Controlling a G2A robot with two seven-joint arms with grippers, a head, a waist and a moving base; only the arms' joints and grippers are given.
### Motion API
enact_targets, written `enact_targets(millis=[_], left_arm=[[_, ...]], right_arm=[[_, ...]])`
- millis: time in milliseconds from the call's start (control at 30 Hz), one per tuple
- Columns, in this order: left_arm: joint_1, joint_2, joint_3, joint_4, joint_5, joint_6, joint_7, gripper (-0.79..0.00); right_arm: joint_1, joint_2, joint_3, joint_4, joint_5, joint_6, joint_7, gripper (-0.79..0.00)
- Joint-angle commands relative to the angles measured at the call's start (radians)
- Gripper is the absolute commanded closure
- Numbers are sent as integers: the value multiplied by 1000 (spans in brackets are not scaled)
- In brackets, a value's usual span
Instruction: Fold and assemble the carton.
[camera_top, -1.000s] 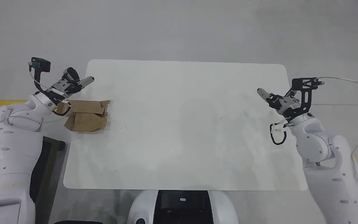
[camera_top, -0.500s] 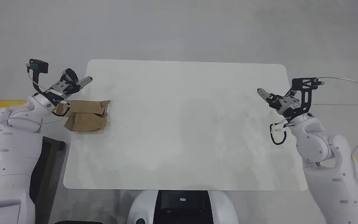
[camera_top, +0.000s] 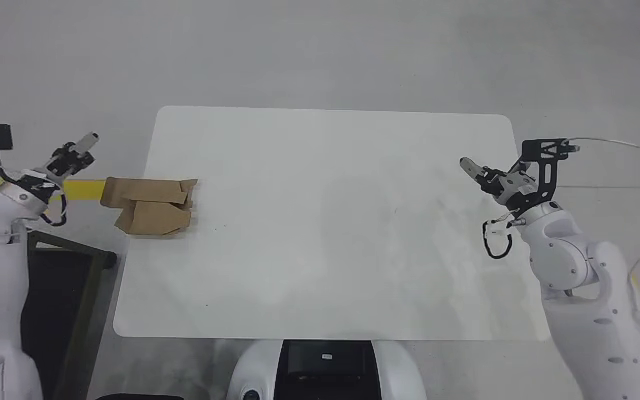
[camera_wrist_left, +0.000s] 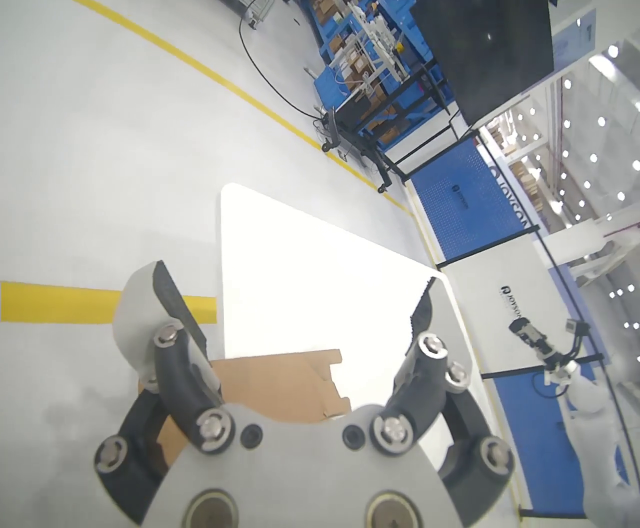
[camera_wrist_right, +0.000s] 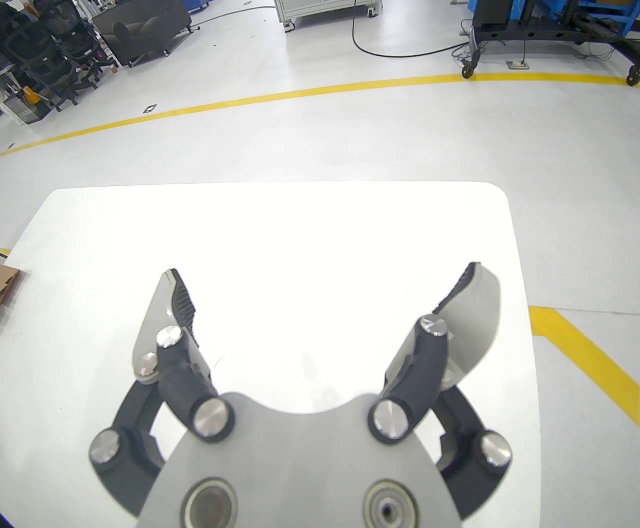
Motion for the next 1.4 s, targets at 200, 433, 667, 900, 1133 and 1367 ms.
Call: enact_targets(millis=[200, 433, 667, 900, 1133, 1367], left_arm=[[-88, 30, -21, 182, 10, 19, -35, -785], [-146, 43, -9, 313, 52, 87, -6, -785], [-188, 34, 33, 383, 98, 171, 9, -785], [-208, 5, 91, 414, 148, 234, 9, -785], [-222, -17, 121, 438, 148, 272, -38, -785], [-224, -27, 132, 452, 129, 273, -94, -785]], right_arm=[[0, 0, 0, 0, 0, 0, 0, -785], [0, 0, 0, 0, 0, 0, 0, -785], [0, 0, 0, 0, 0, 0, 0, -785], [0, 0, 0, 0, 0, 0, 0, -785], [0, 0, 0, 0, 0, 0, 0, -785], [0, 0, 0, 0, 0, 0, 0, -785]])
